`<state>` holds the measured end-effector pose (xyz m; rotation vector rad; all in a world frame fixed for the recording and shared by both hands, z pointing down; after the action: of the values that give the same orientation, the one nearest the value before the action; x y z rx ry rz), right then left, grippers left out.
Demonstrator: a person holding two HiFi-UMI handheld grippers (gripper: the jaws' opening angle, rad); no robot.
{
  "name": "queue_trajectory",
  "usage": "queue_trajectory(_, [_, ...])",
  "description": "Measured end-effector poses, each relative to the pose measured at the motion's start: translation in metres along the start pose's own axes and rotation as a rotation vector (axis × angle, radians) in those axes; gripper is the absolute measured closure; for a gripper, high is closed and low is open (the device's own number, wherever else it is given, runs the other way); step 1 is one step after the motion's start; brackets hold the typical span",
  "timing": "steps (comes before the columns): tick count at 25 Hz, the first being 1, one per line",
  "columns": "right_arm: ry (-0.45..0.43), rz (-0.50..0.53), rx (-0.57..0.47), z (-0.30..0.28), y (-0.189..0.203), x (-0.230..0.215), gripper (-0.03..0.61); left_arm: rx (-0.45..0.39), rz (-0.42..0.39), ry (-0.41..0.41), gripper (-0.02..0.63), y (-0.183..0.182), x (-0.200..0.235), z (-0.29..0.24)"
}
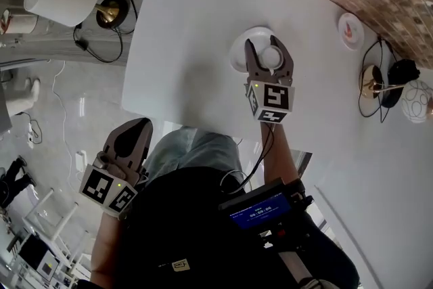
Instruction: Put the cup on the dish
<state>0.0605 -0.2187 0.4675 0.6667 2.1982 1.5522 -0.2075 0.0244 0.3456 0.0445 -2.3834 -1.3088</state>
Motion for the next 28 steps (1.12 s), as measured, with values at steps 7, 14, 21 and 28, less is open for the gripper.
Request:
queue_trajectory(7, [-0.019,0.021,0.0,-0.014,0.021,-0.002,0.334,0.056,0.01,-0.016,0.609,0.005,-0.004,-0.011])
queue_trajectory(14, [-0.035,0.016,0.01,-0.024,0.035,-0.006,0.334,0.094,-0.009,-0.026,0.609,0.009,-0.006,-0.023])
queue_trajectory(21, [-0.032,0.031,0.025,-0.032,0.045,-0.008,0.334,0.114,0.0,-0.023,0.609,0.01,-0.005,-0.031])
queue_trajectory(28, [-0.031,0.042,0.035,-0.041,0.055,-0.009,0.334,0.126,0.017,-0.029,0.609,0.013,-0.002,-0.033])
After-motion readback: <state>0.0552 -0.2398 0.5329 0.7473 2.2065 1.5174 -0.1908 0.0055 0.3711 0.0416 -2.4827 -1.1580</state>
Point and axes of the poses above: the fingertips, and each gripper's own axes: z backward along the fingers, x to its left, y out of its underside, the point moved 10 cm from there along z, backward along the fingers, and after that the axes turned 1 degree about -z, right-handed, at the moved point
